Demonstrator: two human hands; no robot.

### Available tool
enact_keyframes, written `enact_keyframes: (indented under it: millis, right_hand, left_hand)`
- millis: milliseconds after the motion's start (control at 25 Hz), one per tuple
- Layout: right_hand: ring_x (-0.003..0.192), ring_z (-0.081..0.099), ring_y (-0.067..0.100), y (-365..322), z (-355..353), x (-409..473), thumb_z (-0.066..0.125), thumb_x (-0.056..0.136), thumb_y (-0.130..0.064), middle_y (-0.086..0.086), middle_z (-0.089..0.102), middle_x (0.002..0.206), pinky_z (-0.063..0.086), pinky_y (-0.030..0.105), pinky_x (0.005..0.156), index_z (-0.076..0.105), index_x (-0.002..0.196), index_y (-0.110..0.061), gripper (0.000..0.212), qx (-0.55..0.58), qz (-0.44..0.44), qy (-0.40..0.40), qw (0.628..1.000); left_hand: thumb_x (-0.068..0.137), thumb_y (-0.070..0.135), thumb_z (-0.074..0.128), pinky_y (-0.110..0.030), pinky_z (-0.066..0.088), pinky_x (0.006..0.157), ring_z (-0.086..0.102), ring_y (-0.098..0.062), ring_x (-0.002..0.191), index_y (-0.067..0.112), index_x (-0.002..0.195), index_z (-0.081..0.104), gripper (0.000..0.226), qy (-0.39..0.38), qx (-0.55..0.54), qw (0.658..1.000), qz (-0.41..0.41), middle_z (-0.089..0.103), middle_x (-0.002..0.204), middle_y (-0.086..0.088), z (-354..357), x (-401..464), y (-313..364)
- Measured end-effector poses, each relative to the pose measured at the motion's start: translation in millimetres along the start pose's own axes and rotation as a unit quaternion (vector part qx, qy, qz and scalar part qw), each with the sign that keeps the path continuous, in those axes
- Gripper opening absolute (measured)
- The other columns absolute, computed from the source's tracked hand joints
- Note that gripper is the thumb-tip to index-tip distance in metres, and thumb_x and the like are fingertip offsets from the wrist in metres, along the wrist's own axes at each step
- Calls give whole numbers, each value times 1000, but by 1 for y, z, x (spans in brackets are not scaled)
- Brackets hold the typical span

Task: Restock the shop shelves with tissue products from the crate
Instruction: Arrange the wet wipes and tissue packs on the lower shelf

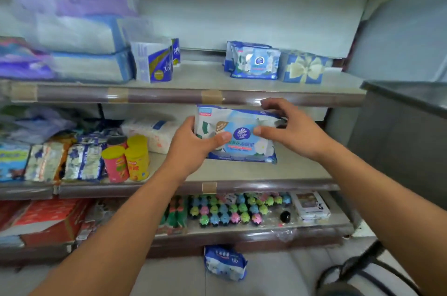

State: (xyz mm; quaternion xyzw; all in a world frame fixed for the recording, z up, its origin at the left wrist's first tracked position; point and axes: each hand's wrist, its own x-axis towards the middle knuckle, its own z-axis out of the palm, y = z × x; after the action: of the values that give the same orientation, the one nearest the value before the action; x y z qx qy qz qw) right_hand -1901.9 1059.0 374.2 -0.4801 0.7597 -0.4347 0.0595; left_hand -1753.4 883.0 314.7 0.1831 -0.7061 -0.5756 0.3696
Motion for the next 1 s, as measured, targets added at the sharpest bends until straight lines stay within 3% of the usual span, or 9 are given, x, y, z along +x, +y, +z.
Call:
enact_keyframes:
  millis: [80,200,320,520,720,840,920,1000]
  right_hand:
    - [107,54,-6,-2,-14,7,77,70,-50,-15,49,131,47,15,84,35,139,-33,82,46,16,43,998]
    - [115,59,11,3,-34,25,79,60,-64,-3,51,134,51,36,96,22,147,-34,108,133,48,82,987]
    - [114,62,17,4,-53,47,80,54,-66,0,54,135,52,43,96,25,147,-30,114,175,54,112,977]
    - [118,60,16,9,-72,87,81,59,-63,-2,54,137,54,41,93,20,150,-30,114,198,31,147,969]
    - [107,65,11,13,-77,124,73,82,-38,-1,60,131,55,17,68,18,151,-18,90,204,21,174,963]
    - [85,68,-4,20,-77,143,69,87,-28,-7,67,110,52,12,60,18,151,-12,83,198,19,176,964]
    - [81,69,-4,26,-76,153,68,88,-23,-2,69,109,55,15,63,30,146,-9,71,194,24,179,964]
    - [90,71,6,38,-73,163,71,86,-23,4,70,113,59,27,76,48,131,-9,52,174,26,180,968]
  left_hand:
    - [67,33,86,-29,58,74,70,-4,85,28,101,60,43,15,-5,1000,12,72,96,10,10,13,21]
    - [67,36,86,-32,59,75,70,-4,86,26,105,60,47,28,-2,999,37,72,98,10,28,38,50]
    - [67,35,86,-28,59,73,70,-1,83,25,107,60,48,33,3,997,62,71,96,13,43,66,73]
    - [68,40,84,-20,56,66,68,1,85,27,108,59,48,25,23,996,77,69,97,16,57,114,92]
    - [71,36,83,-17,55,63,68,3,82,25,111,59,47,18,18,996,83,69,96,16,68,156,92]
    - [70,40,83,-27,58,72,68,-3,86,24,111,58,50,23,38,996,74,68,97,15,74,181,82]
    - [69,44,83,-36,58,79,68,-8,88,24,109,57,52,24,66,996,62,69,99,13,78,197,71]
    - [69,45,83,-39,57,84,68,-10,91,23,110,56,54,20,92,994,54,70,102,11,82,208,59]
